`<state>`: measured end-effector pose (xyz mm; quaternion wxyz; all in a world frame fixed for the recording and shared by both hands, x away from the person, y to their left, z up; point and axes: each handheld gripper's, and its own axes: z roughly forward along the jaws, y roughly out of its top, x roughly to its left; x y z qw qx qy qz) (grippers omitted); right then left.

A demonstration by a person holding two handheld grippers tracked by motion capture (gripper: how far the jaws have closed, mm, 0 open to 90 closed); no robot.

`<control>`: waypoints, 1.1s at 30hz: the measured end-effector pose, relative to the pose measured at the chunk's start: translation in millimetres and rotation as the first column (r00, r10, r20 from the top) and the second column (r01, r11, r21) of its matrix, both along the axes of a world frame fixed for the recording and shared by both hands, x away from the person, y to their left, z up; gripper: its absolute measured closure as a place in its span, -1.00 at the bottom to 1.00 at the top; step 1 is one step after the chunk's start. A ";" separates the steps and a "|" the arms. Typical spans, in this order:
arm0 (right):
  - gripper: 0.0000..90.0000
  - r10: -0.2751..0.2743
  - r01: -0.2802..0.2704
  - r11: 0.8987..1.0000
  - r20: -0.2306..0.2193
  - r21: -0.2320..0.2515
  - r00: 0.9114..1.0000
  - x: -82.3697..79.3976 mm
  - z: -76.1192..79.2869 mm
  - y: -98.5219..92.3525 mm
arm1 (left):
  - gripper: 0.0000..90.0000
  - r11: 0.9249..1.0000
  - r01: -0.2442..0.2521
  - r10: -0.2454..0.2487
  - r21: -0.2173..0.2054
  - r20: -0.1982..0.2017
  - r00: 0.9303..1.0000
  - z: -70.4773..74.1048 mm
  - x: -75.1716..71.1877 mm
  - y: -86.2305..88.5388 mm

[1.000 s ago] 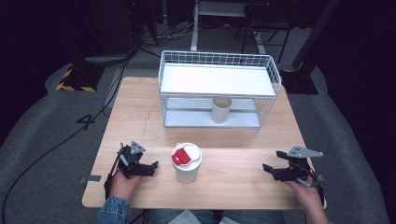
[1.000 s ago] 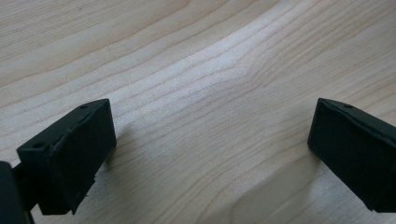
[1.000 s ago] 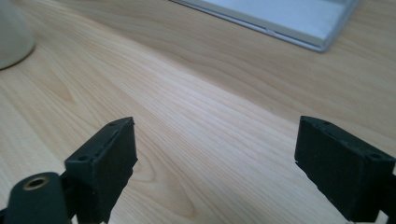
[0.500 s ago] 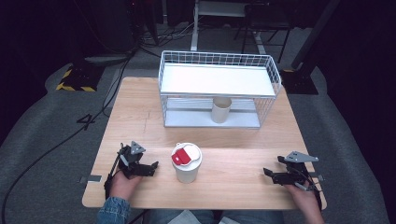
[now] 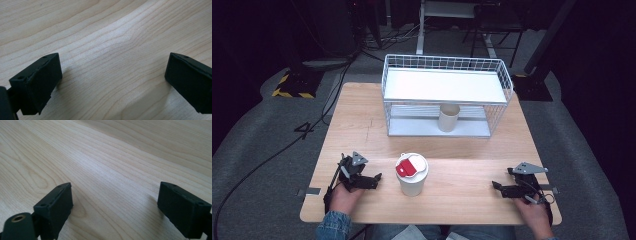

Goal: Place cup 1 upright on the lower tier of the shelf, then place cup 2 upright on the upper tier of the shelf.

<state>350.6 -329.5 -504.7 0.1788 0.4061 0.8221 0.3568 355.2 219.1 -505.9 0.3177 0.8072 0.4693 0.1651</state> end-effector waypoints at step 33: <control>-0.72 -0.011 0.011 1.000 0.001 -0.003 1.000 0.9 -0.1 1.1 | -0.81 0.990 0.043 -0.024 -0.132 0.147 0.989 24.1 -20.7 2.9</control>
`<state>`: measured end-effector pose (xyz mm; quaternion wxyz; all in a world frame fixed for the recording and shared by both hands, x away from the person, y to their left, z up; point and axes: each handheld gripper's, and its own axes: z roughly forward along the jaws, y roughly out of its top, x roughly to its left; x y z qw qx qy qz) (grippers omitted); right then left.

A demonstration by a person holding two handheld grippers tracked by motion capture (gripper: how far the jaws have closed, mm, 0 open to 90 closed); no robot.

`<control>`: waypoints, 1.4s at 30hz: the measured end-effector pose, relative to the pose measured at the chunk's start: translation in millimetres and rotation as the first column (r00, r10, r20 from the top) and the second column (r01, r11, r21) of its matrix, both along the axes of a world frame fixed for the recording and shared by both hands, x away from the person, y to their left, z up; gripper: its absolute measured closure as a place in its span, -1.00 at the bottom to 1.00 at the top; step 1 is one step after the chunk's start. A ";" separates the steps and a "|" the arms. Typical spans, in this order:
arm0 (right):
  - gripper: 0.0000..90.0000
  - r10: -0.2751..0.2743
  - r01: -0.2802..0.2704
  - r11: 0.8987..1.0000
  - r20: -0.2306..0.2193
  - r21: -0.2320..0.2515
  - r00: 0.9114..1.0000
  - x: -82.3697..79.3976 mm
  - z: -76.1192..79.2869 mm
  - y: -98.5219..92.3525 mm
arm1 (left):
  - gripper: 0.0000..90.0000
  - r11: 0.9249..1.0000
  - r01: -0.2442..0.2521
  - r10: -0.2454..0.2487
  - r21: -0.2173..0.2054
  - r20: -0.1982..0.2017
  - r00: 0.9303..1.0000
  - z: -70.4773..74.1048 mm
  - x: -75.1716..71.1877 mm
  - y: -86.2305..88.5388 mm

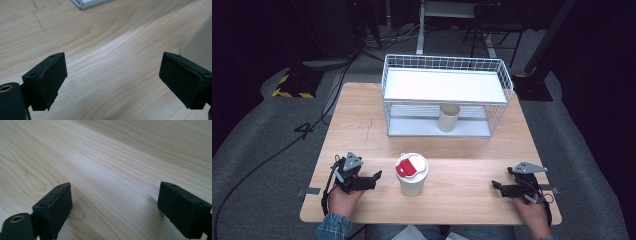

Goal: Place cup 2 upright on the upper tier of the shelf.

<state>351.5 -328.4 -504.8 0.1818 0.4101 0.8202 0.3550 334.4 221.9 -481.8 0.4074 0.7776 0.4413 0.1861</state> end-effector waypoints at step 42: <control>-0.72 -0.002 0.002 1.000 -0.001 0.001 1.000 0.2 0.0 0.4 | -0.91 0.938 0.262 -0.244 -0.226 0.103 0.964 38.5 -54.2 -45.0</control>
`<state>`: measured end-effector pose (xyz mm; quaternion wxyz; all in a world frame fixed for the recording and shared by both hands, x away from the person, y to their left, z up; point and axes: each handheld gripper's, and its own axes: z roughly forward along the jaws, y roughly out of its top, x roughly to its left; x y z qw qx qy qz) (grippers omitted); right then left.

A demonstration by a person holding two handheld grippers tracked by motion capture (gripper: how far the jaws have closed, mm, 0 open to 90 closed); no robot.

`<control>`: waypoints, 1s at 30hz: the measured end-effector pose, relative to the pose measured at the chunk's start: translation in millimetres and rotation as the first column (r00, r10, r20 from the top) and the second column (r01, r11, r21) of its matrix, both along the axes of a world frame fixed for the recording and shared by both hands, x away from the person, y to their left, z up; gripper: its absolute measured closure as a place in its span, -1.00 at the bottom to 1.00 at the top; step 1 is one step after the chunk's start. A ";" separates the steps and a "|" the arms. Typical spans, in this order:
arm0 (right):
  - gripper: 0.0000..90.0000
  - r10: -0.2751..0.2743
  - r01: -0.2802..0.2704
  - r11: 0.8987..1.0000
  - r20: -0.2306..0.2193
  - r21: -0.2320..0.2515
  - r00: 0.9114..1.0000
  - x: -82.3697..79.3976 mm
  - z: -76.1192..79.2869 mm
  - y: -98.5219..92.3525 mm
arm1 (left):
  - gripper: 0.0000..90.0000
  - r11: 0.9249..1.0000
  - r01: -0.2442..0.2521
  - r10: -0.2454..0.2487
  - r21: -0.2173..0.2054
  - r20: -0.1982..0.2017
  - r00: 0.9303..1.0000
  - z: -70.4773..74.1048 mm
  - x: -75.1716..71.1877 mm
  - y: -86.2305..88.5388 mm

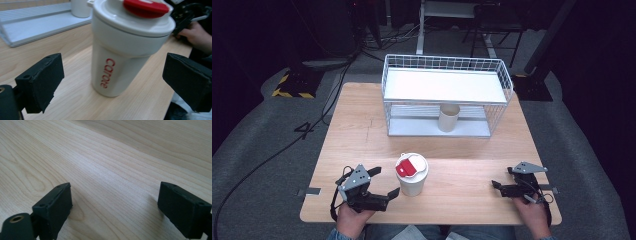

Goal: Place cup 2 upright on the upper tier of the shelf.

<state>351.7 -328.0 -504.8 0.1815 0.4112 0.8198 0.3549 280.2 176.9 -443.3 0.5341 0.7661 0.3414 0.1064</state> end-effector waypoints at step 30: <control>-0.72 -0.007 0.007 1.000 0.003 -0.001 1.000 -0.7 -0.1 0.4 | -1.00 1.000 0.030 -0.030 -0.010 0.010 1.000 -16.1 21.8 -48.5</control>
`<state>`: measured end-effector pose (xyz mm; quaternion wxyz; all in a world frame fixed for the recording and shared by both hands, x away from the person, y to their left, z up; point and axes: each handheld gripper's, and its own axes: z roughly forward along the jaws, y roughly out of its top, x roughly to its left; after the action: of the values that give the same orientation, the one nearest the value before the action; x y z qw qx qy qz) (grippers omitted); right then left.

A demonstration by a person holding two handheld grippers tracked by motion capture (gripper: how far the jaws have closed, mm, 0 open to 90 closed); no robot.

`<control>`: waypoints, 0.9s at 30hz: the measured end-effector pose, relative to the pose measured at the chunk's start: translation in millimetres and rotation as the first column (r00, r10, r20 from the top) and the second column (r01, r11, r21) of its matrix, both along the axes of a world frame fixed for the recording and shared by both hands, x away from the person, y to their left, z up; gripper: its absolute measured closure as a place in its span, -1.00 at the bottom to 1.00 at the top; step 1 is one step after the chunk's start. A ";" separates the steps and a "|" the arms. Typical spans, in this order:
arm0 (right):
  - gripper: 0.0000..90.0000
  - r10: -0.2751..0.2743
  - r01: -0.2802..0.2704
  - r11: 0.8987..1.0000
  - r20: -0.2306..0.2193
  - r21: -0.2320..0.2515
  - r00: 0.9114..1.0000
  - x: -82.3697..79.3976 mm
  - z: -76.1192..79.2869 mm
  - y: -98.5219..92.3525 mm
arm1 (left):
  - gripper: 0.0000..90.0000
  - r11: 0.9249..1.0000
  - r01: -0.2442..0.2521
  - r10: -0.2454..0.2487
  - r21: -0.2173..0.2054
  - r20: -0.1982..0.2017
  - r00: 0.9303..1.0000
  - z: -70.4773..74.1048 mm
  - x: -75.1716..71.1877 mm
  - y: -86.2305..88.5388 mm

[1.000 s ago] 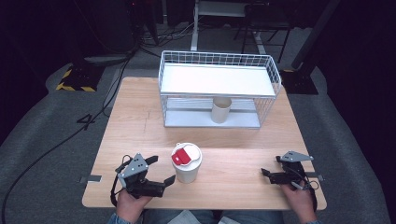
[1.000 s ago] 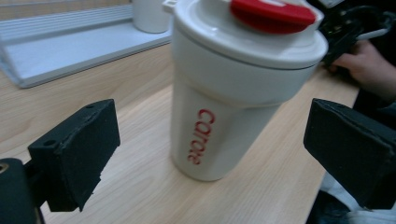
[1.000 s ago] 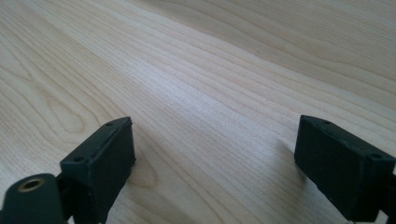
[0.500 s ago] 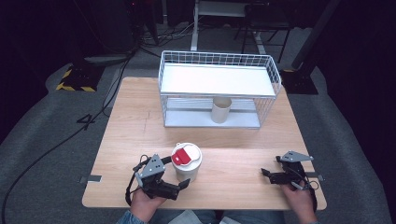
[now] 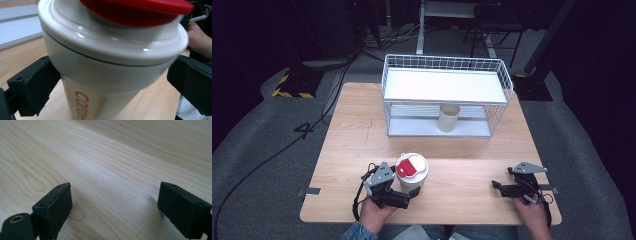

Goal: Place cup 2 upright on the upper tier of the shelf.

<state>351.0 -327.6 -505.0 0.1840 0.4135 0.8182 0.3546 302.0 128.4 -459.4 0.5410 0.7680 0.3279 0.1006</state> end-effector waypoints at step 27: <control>-0.72 0.000 0.000 1.000 0.000 0.000 1.000 0.0 0.0 0.0 | -0.81 0.994 -0.056 0.049 0.098 0.068 0.996 -13.8 6.8 -16.4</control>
<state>351.0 -327.6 -504.9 0.1843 0.4134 0.8182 0.3545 308.8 112.0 -473.2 0.5097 0.7813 0.3246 0.1561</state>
